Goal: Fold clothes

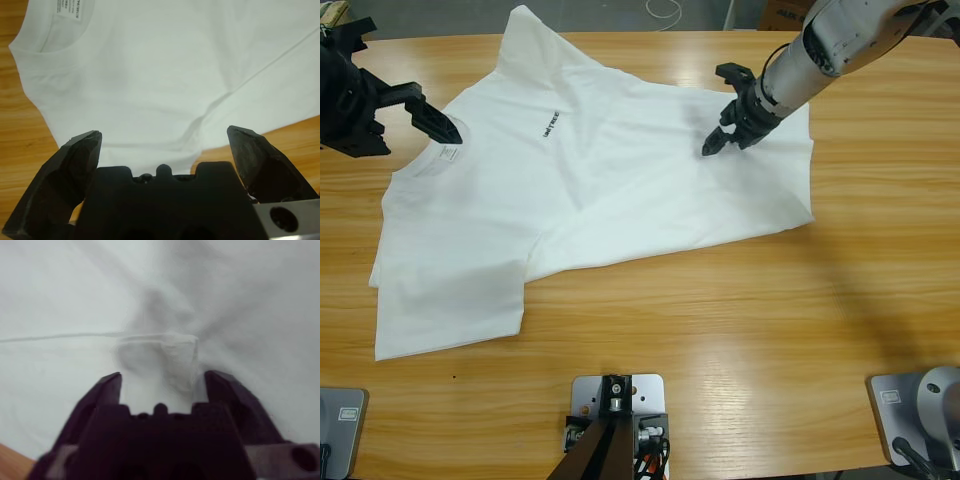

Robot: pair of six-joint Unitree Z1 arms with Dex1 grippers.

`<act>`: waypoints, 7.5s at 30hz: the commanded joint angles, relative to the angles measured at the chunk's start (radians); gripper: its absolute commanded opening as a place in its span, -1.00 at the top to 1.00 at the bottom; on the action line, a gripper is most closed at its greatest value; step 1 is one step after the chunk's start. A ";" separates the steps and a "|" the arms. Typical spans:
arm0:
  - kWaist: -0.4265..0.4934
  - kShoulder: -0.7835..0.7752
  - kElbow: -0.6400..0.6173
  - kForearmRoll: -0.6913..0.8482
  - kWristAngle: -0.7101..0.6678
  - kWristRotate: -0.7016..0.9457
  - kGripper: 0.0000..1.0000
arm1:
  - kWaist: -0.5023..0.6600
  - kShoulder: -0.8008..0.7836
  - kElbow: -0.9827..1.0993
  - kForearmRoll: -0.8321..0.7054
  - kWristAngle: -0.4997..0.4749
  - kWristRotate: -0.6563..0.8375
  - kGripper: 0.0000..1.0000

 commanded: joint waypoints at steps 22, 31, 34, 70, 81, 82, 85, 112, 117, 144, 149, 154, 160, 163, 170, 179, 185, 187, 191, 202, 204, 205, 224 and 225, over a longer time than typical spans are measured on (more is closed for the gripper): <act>-0.027 -0.008 0.068 -0.031 -0.012 -0.051 -0.93 | 0.172 -0.369 0.197 0.071 -0.037 0.063 1.00; -0.013 -0.209 0.274 -0.027 -0.112 -0.271 -0.68 | 0.308 -0.655 0.432 0.269 0.049 0.458 1.00; -0.017 -0.245 0.355 -0.027 -0.153 -0.346 -0.82 | 0.309 -0.671 0.465 0.358 0.064 0.509 1.00; 0.516 0.013 0.478 -0.188 -0.485 0.357 -0.24 | 0.330 -0.720 0.562 0.341 0.020 0.515 1.00; 0.173 -0.227 0.543 -0.143 -0.368 -0.197 -0.39 | 0.329 -0.710 0.566 0.303 0.016 0.515 1.00; 0.118 -0.257 0.543 -0.149 -0.335 -0.277 -0.41 | 0.330 -0.708 0.566 0.298 0.016 0.515 1.00; -0.006 -0.333 0.595 -0.187 -0.236 -0.536 -0.42 | 0.329 -0.704 0.569 0.294 0.015 0.510 1.00; -1.218 -0.367 0.892 -0.486 0.348 -2.110 -0.45 | 0.330 -0.721 0.578 0.291 0.010 0.482 1.00; -1.285 -0.319 0.930 -0.487 0.348 -2.219 -0.45 | 0.330 -0.726 0.578 0.292 0.003 0.482 1.00; -1.294 -0.031 1.048 -0.682 0.489 -2.374 -0.43 | 0.337 -0.733 0.581 0.288 0.004 0.480 1.00; -1.294 -0.036 1.063 -0.684 0.549 -2.397 -0.39 | 0.337 -0.730 0.581 0.288 0.006 0.479 1.00; -1.294 -0.032 1.064 -0.685 0.603 -2.418 -0.28 | 0.339 -0.729 0.581 0.288 0.006 0.478 1.00; -1.294 -0.061 1.069 -0.705 0.655 -2.436 0.22 | 0.339 -0.729 0.582 0.285 0.007 0.476 1.00; -1.294 -0.062 1.070 -0.705 0.667 -2.429 0.24 | 0.339 -0.729 0.583 0.285 0.007 0.476 1.00; -1.294 -0.105 1.075 -0.703 0.677 -2.321 1.00 | 0.339 -0.729 0.584 0.282 0.006 0.477 1.00; -1.293 -0.348 1.045 -0.645 0.730 -2.161 1.00 | 0.339 -0.744 0.583 0.280 -0.005 0.477 1.00; -1.282 -0.413 0.874 -0.400 0.655 -2.152 1.00 | 0.339 -0.765 0.582 0.285 -0.004 0.481 1.00; -1.273 -0.428 0.839 -0.335 0.636 -2.131 1.00 | 0.339 -0.775 0.573 0.287 -0.006 0.482 1.00; -1.098 -0.521 0.846 -0.320 0.638 -1.937 1.00 | 0.339 -0.784 0.532 0.284 -0.045 0.472 1.00; -0.856 -0.433 0.905 -0.601 0.756 -1.635 1.00 | 0.305 -0.691 0.472 0.249 -0.106 0.424 1.00; -0.818 -0.399 0.903 -0.694 0.756 -1.531 1.00 | 0.302 -0.680 0.468 0.244 -0.106 0.417 1.00; -0.799 -0.386 0.898 -0.736 0.756 -1.479 1.00 | 0.302 -0.676 0.467 0.242 -0.106 0.416 1.00; -0.268 -0.258 0.861 -1.218 0.184 -0.475 1.00 | 0.242 -0.563 0.360 0.233 -0.124 0.366 1.00; -0.238 -0.244 0.855 -1.218 0.142 -0.436 1.00 | 0.240 -0.553 0.352 0.233 -0.124 0.364 1.00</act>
